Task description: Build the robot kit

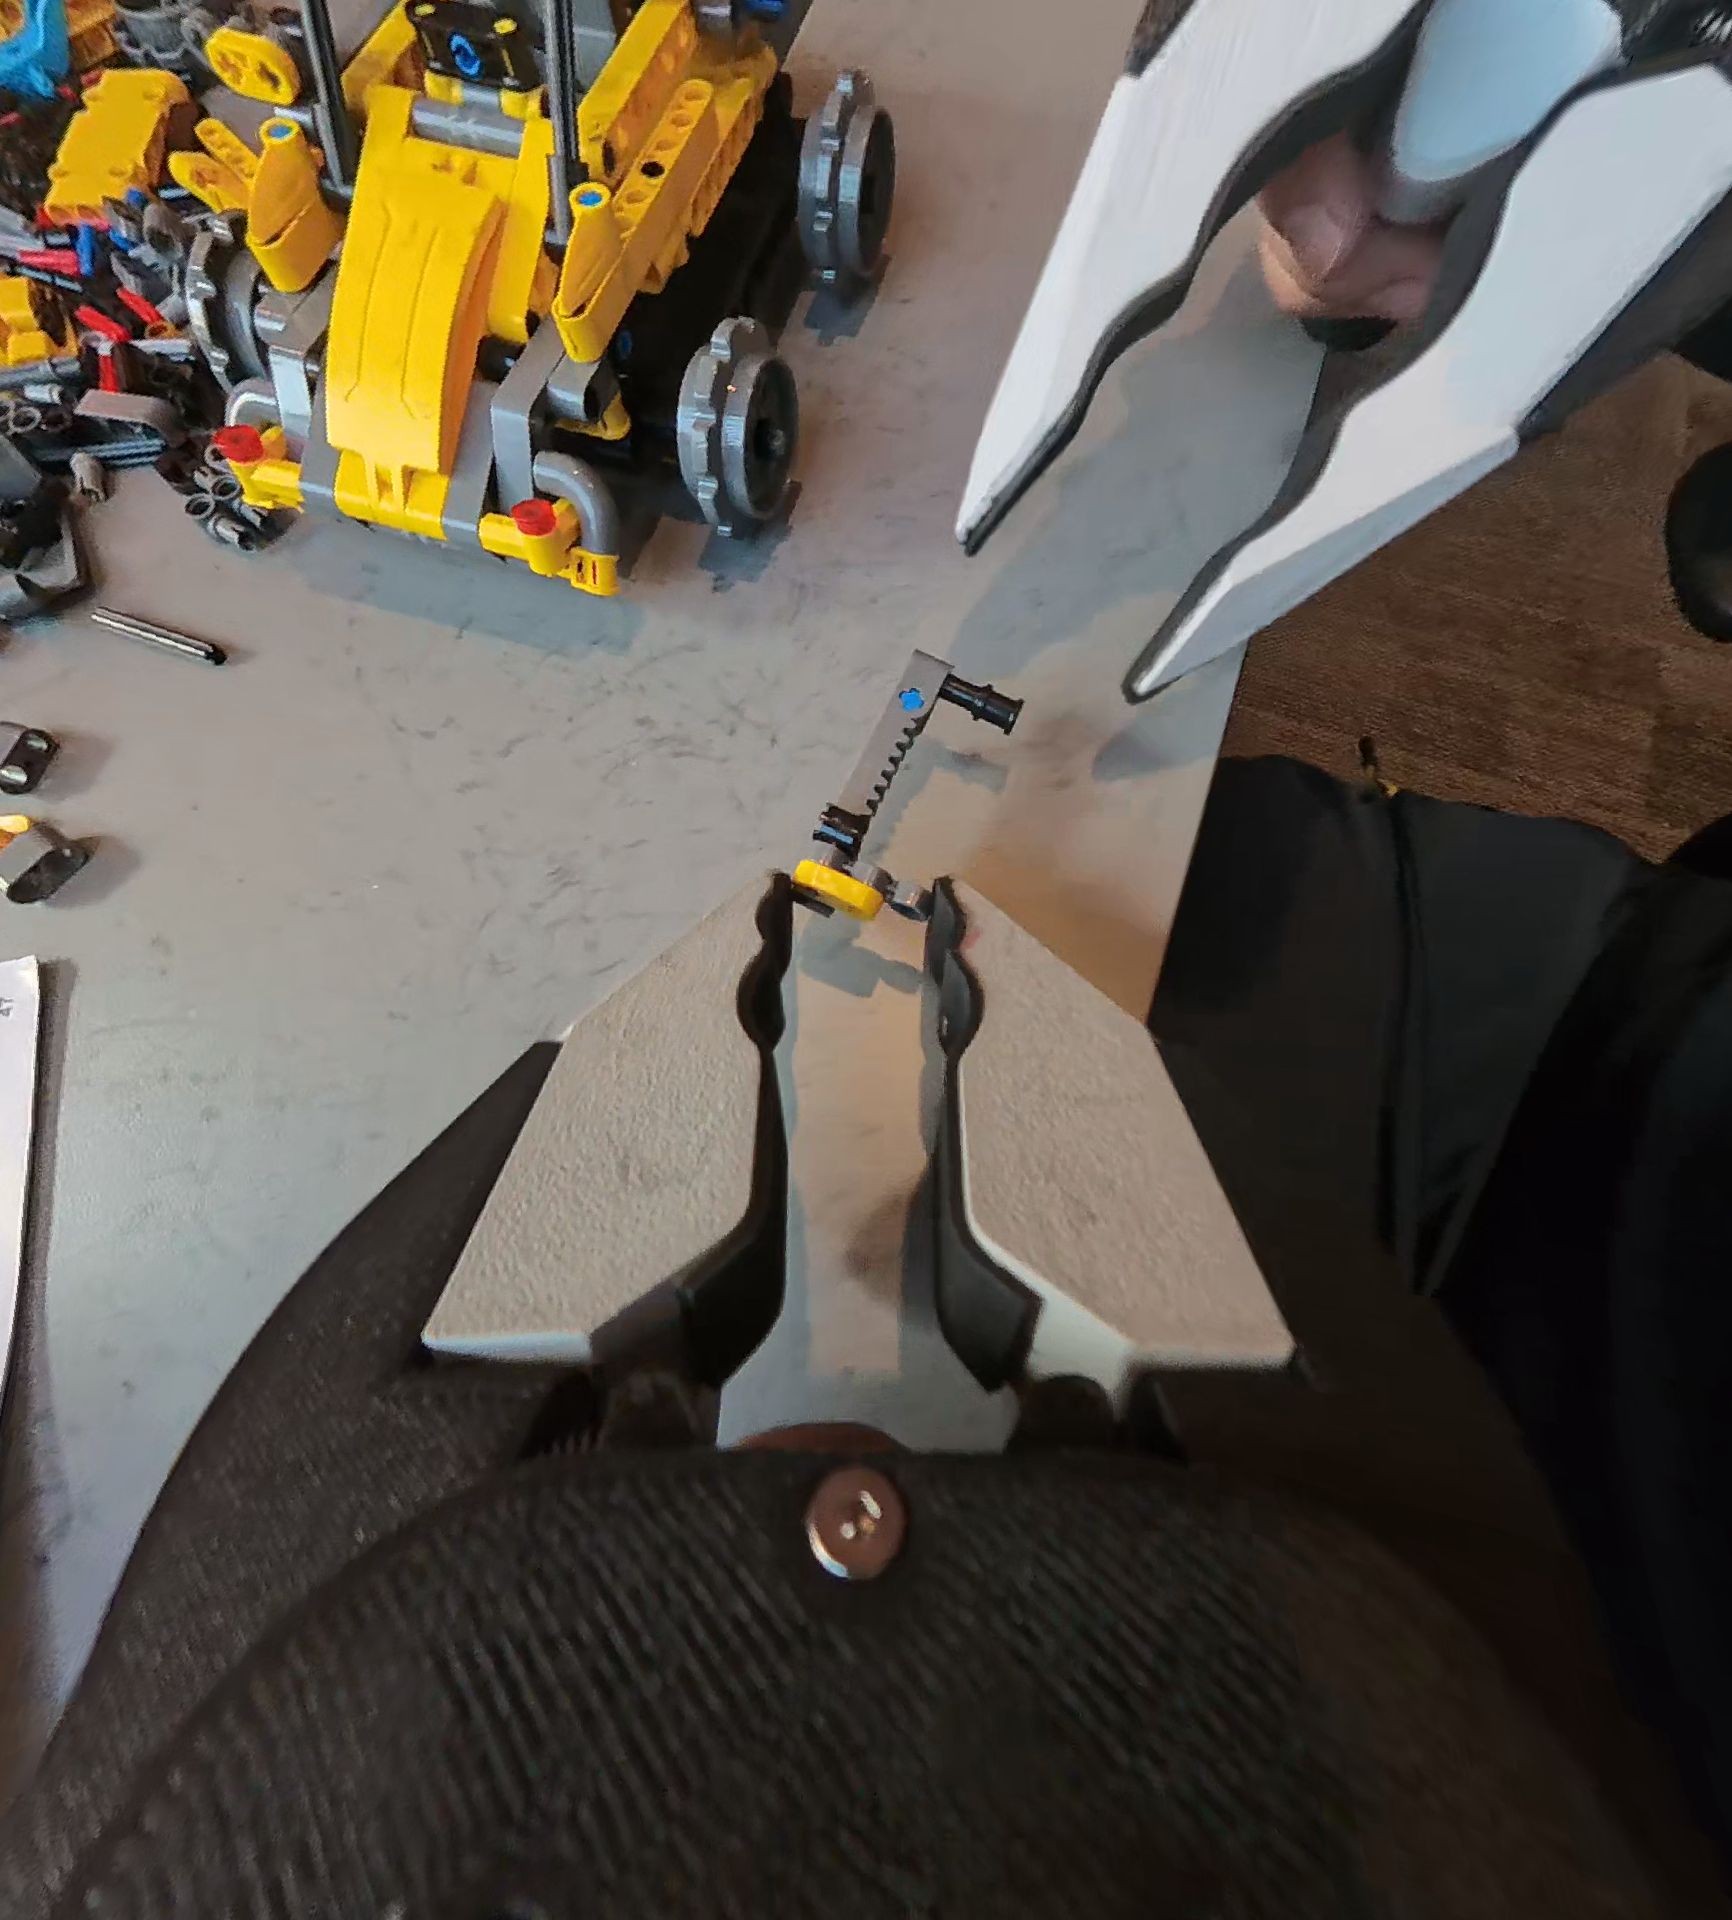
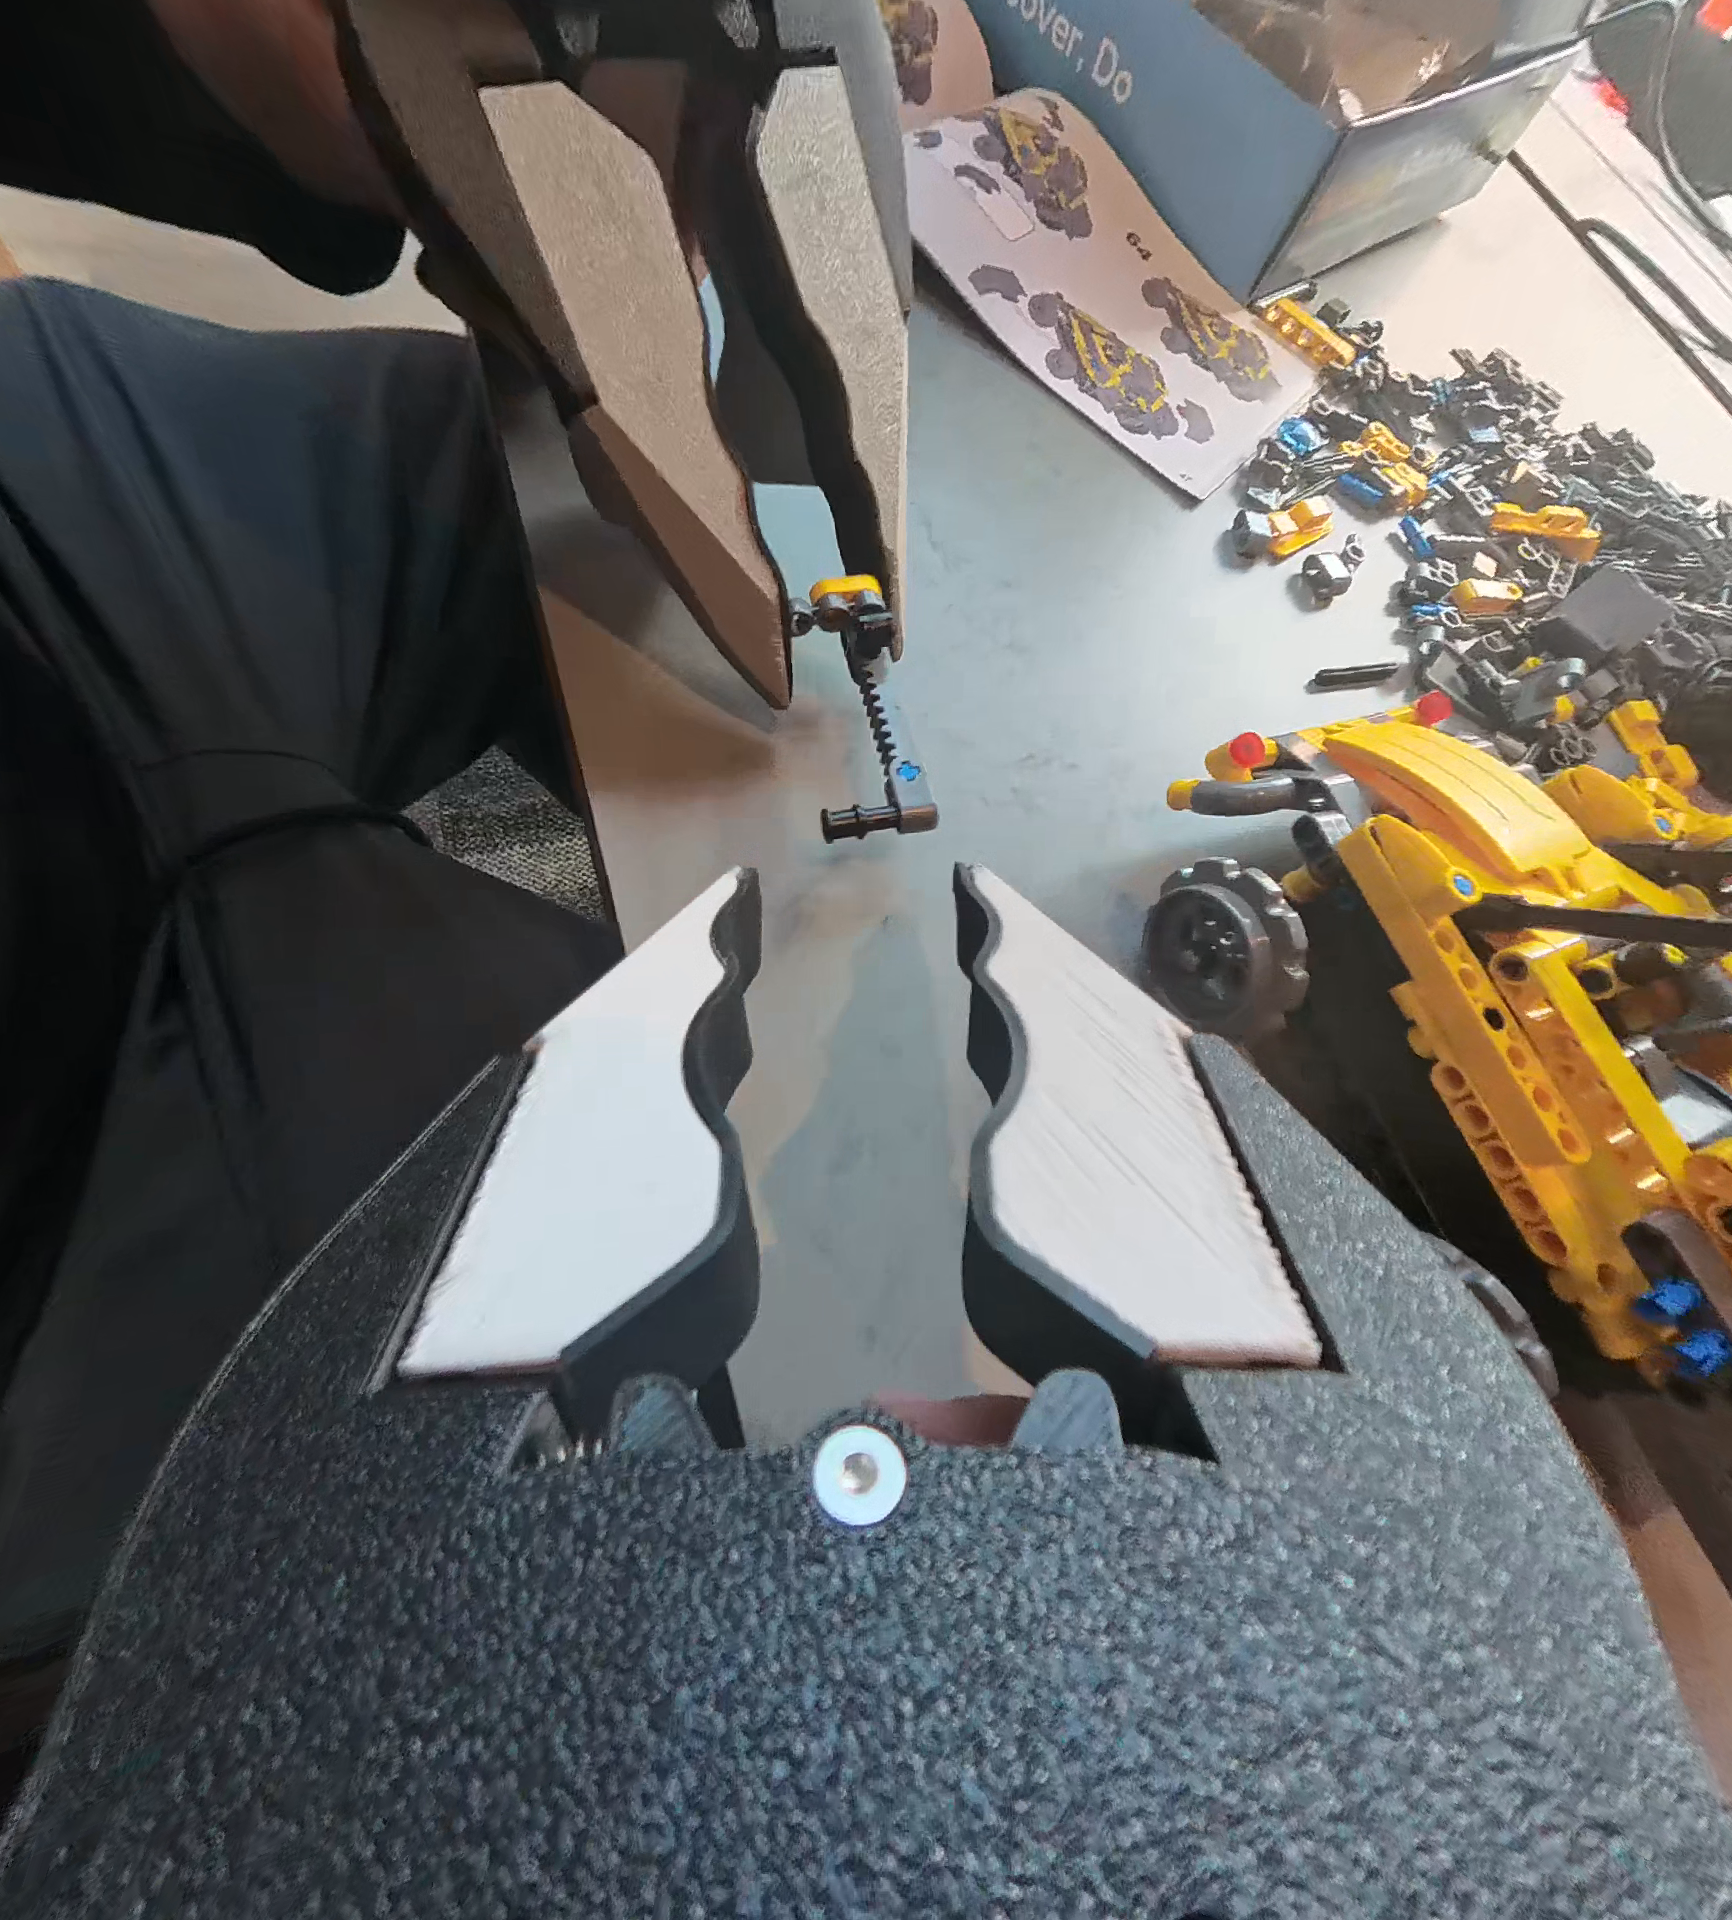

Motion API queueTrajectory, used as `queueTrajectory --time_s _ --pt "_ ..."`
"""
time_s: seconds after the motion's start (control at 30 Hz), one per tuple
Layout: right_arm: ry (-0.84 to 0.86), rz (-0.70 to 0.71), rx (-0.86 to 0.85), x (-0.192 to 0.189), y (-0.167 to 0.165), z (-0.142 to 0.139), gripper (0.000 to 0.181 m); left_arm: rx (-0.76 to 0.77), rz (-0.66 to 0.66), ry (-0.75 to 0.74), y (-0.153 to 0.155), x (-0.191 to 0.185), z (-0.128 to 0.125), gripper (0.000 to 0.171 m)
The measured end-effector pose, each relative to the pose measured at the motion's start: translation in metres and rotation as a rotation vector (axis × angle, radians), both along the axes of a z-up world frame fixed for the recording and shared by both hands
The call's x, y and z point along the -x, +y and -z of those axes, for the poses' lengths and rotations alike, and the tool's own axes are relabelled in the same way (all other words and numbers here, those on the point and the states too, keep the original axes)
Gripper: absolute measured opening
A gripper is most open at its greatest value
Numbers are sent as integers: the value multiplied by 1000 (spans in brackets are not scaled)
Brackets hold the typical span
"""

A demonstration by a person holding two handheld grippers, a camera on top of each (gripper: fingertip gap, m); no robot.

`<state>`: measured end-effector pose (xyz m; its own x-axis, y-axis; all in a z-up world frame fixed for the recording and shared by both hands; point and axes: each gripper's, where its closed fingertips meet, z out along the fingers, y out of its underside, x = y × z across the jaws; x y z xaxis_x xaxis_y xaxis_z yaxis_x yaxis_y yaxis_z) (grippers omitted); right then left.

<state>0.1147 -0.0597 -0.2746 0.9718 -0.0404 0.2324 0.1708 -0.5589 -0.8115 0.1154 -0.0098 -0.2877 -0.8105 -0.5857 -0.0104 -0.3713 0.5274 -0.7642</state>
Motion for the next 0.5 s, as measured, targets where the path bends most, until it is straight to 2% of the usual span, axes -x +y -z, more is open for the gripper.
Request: queueTrajectory --time_s 0.2,0.3,0.5 --pt "65 -9 -62 -3 1 -10 31 26 -21 3 11 -4 -3 23" --pt "27 15 -117 -16 6 -19 25 27 -30 -10 16 -9 -4 23" --pt "-6 -38 -205 -21 38 -33 25 -6 -23 -67 26 -25 -5 23"
